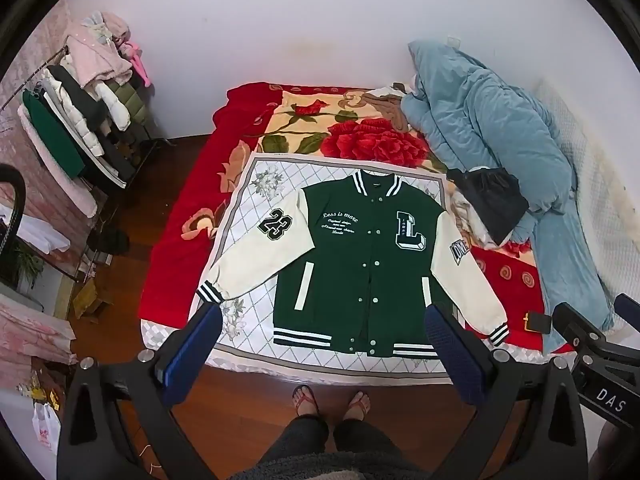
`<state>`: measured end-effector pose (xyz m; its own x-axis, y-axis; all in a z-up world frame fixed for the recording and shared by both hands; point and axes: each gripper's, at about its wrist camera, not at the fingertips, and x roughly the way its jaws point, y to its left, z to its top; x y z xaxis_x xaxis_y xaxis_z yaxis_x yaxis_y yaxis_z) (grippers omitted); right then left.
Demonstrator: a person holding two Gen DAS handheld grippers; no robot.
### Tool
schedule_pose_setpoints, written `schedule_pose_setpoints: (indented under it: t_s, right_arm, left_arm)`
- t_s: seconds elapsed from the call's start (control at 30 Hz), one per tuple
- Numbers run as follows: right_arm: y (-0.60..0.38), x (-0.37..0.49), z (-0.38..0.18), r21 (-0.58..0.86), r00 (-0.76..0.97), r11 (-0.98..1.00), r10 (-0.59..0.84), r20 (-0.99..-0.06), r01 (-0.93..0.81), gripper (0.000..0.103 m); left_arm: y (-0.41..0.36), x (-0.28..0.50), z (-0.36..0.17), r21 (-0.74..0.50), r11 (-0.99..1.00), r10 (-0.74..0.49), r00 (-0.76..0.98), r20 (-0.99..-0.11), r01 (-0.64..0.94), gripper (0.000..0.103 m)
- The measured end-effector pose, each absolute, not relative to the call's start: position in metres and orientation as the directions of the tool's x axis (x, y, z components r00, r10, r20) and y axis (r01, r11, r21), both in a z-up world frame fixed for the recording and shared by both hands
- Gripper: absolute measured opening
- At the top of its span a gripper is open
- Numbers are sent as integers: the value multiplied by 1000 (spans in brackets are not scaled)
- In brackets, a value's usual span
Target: Fold large clothes
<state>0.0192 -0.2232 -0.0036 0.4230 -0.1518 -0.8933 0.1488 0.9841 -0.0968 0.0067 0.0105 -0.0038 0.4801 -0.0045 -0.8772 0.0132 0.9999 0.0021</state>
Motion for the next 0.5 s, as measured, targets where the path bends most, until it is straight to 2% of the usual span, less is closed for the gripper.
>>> schedule_pose_setpoints:
  t_s: [0.5]
  right_arm:
    - [-220,22,-3,-101,427,984,-153,-891,144,103]
  left_arm:
    - [11,6,-1,4,1000,-2,485,-874,12,103]
